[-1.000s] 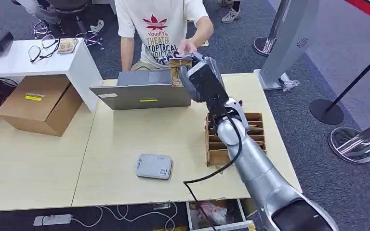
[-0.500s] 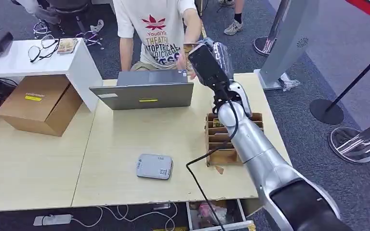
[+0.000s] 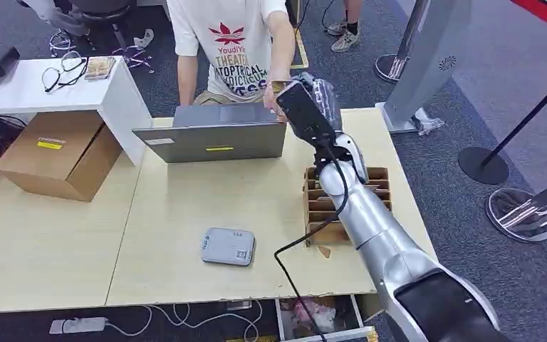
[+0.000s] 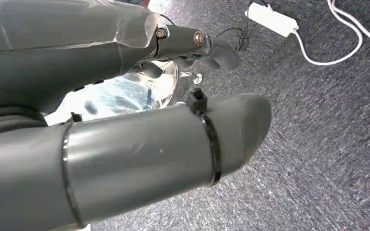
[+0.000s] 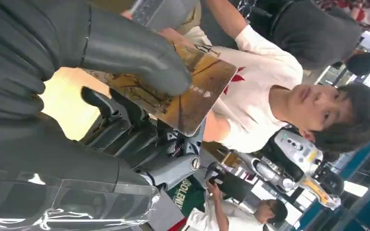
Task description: Pass the card to the sensor for recognition and then transmit it.
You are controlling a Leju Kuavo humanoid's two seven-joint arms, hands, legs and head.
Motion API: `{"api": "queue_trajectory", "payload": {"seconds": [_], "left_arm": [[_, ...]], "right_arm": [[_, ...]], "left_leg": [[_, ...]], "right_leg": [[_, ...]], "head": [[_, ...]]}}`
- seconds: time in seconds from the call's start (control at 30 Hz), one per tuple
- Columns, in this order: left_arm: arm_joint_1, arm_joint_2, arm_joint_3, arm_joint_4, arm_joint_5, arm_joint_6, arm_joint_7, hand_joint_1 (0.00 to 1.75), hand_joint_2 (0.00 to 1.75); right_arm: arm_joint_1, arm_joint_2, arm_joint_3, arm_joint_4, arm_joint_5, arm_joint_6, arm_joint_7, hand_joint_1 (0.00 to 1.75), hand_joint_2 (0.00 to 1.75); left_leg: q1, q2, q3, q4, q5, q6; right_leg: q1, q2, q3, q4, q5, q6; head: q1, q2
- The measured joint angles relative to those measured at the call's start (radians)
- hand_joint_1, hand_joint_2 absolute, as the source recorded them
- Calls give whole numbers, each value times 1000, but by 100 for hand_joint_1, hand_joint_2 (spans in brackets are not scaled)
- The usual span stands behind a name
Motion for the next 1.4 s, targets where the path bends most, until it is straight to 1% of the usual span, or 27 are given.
{"api": "queue_trajectory", "payload": {"seconds": [0.03,0.5,0.67,0.77,0.93,1.1,1.27,1.4], "left_arm": [[0,0,0,0,0,0,0,0,0],[6,0,0,0,1,1,3,0,0],[11,0,0,0,3,3,3,0,0],[14,0,0,0,4,6,3,0,0],[16,0,0,0,9,12,0,0,0],[20,0,0,0,21,19,-3,0,0],[28,0,0,0,28,25,-13,0,0],[31,0,0,0,32,29,-20,0,0]], "right_arm": [[5,1,0,3,4,0,-1,0,175],[37,16,2,45,21,3,-8,0,175],[39,21,2,45,17,3,-21,0,175],[49,21,2,24,15,3,-28,0,175],[81,20,5,-69,24,5,-30,0,175],[130,-2,30,-218,102,3,-12,0,175],[199,-55,54,-377,202,-4,20,0,175],[266,-113,62,-486,261,-18,32,0,175]], "left_leg": [[0,0,0,0,0,0],[0,0,0,0,0,0],[0,0,0,0,0,0],[0,0,0,0,0,0],[0,0,0,0,0,0],[0,0,0,0,0,0],[0,0,0,0,0,0],[0,0,-1,0,0,0]], "right_leg": [[0,0,0,0,0,0],[0,0,0,0,0,0],[0,0,0,0,0,0],[0,0,0,0,0,0],[0,0,0,0,0,0],[0,0,-1,0,0,0],[0,0,-1,0,0,0],[0,0,-1,-1,0,0]], "head": [[0,0],[0,0],[0,0],[0,0],[0,0],[0,0],[0,0],[0,0]]}}
